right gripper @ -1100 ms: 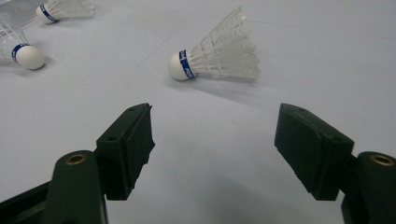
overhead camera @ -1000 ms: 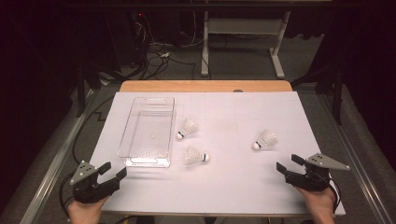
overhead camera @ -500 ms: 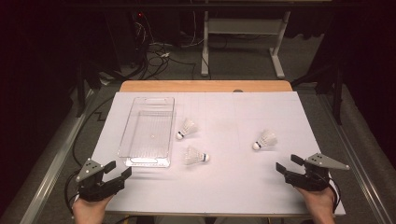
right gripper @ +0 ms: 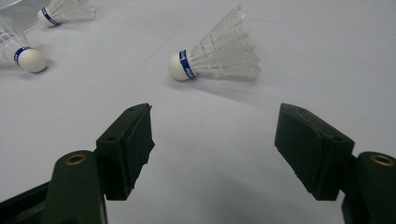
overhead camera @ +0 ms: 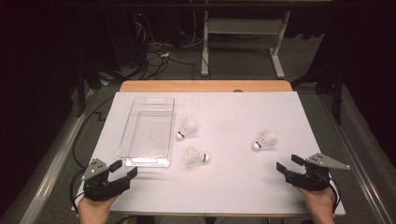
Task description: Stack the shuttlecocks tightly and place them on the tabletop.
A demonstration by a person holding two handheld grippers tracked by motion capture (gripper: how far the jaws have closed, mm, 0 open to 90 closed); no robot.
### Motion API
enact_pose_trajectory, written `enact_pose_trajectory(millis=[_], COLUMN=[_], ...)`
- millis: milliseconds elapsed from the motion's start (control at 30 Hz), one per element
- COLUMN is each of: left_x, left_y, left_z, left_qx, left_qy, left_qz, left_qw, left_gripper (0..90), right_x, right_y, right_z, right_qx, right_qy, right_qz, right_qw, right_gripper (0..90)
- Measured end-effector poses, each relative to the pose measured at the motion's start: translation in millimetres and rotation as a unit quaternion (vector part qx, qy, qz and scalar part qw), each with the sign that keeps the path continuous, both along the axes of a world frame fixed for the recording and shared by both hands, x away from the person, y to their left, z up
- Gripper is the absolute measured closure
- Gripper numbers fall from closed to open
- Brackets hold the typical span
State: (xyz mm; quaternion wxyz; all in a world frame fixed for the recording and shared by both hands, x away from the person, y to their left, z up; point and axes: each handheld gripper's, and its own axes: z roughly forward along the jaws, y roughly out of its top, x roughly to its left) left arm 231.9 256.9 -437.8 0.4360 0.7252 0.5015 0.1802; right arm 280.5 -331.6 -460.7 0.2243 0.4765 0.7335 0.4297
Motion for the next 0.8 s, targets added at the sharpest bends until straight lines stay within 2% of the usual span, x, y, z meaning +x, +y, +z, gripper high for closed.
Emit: enact_pose_trajectory(millis=[667,800], left_x=[2.8,5.7], left_y=[-24.3,-32.4], left_z=[4.6,8.3], left_qx=[0.007,0.008], left_qy=[0.006,0.004], left_qz=[-0.026,-0.040], left_qw=[0.9996,0.9992], left_gripper=[35.1,35.4], right_x=[-0.1,0.0], right_y=[0.4,-0.3], right_z=[-0.1,-0.2], right_qx=[0.004,0.007], right_qy=[0.001,0.002], right_qz=[0.003,0.002], right_qw=[1.0000,1.0000], right_gripper=[28.1,28.1])
